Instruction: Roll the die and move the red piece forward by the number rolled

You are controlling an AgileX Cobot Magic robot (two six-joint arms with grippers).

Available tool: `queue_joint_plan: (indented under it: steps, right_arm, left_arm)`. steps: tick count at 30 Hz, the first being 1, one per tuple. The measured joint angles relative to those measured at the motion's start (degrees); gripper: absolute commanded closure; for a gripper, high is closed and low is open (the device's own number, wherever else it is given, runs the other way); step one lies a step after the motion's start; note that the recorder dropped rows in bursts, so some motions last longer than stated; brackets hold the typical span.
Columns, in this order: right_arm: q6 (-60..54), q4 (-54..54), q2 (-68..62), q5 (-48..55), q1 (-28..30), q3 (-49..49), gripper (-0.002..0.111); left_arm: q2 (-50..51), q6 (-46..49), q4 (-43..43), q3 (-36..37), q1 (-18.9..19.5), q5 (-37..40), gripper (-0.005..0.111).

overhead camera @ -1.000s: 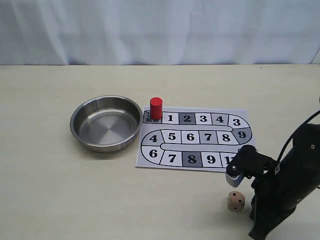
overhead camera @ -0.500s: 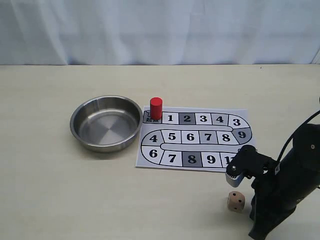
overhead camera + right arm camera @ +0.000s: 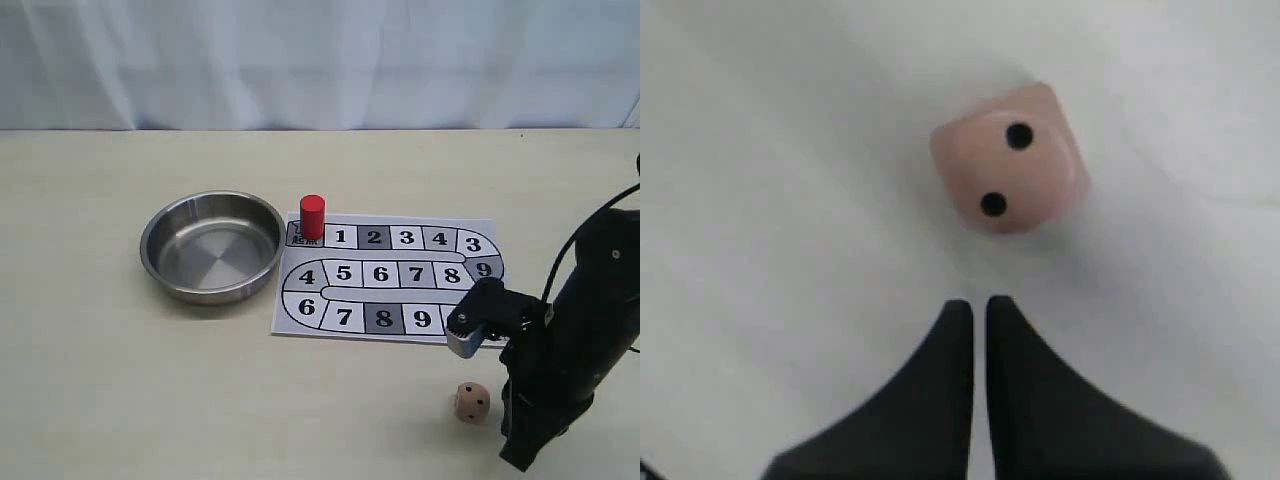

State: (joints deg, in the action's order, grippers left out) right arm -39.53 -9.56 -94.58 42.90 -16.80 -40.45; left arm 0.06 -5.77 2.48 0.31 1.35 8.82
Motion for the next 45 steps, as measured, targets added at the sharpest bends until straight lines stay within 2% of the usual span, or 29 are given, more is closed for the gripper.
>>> queue_joint_plan:
  steps: [5,10,14,20,22,27,28,32,40,45]
  right_arm:
    - [0.00,0.34,0.00,9.48,0.00,-4.47,0.104]
    - [0.46,0.75,0.00,14.69,0.00,-9.40,0.104]
    - [6.95,0.85,0.00,16.21,0.00,-15.23,0.104]
    - [11.81,0.85,0.00,12.19,0.00,-20.82,0.104]
    - [11.94,0.45,0.00,7.36,0.00,-21.02,0.098]
    - [11.94,-2.05,0.00,-2.57,0.00,-21.05,0.072]
    - [11.94,-3.53,-0.13,-4.32,0.00,-21.27,0.071]
    - [11.94,-8.23,-2.59,-6.63,0.00,-23.45,0.070]
    - [11.94,-10.73,-8.91,-6.73,0.00,-30.15,0.070]
    - [11.94,-14.56,-14.42,-6.73,0.00,-36.65,0.070]
  left_arm:
    - [0.00,0.00,0.00,0.00,0.00,0.00,0.107]
    - [0.00,0.00,0.00,0.00,0.00,0.00,0.107]
    - [0.00,0.00,0.00,0.00,0.00,0.00,0.107]
    - [0.00,0.00,0.00,0.00,0.00,0.00,0.107]
    - [0.00,0.00,0.00,0.00,0.00,0.00,0.107]
    - [0.00,0.00,0.00,0.00,0.00,0.00,0.107]
    - [0.00,0.00,0.00,0.00,0.00,0.00,0.107]
    - [0.00,0.00,0.00,0.00,0.00,0.00,0.107]
    - [0.00,0.00,0.00,0.00,0.00,0.00,0.107]
    - [0.00,0.00,0.00,0.00,0.00,0.00,0.107]
